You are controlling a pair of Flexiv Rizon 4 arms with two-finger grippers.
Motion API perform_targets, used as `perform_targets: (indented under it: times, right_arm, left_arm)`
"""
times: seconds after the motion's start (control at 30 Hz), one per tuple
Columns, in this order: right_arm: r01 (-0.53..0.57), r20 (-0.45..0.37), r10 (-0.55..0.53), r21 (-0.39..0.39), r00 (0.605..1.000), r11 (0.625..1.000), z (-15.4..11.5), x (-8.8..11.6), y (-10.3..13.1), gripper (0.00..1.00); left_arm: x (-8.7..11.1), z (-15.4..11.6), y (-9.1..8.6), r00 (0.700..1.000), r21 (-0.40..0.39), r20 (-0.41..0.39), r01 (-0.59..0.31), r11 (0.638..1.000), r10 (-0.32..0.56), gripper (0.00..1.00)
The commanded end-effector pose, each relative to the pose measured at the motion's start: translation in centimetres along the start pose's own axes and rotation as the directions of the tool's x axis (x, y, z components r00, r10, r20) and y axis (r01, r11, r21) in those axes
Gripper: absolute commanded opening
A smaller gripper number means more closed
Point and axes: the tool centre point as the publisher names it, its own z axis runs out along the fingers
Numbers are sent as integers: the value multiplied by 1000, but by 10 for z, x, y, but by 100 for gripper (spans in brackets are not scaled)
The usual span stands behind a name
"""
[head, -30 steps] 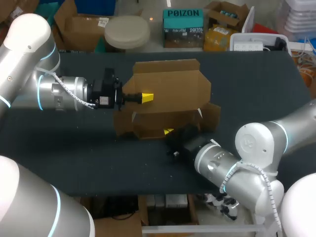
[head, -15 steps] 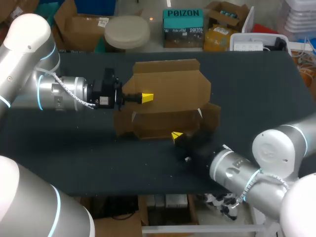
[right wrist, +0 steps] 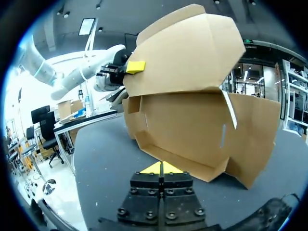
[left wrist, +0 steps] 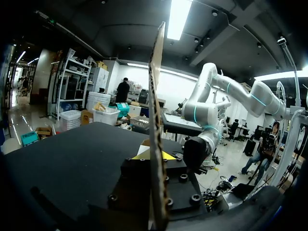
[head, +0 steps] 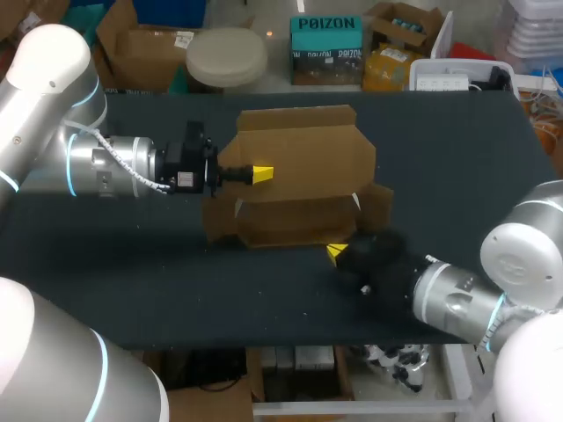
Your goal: Assemble the packaging by folding the flat box into shape, placing the metal phone stand inside, and closing the box properly
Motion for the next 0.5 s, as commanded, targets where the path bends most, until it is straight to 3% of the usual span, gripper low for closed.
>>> perform_targets:
  times: [0.03,0.43,0.5]
  right_arm:
    - [-10,-49,10,20,999,1000,-24,-5,8,0]
    - [20,-44,-16,89,999,996,-74,-11,-8,4]
    - [42,-45,-38,100,998,994,-81,-13,-9,12]
  left_arm:
    - [-1,0,2,1000,-4,2,1,1000,-1,0]
    - [-1,0,2,1000,-4,2,1,1000,-1,0]
    - [-1,0,2,1000,-4,2,1,1000,-1,0]
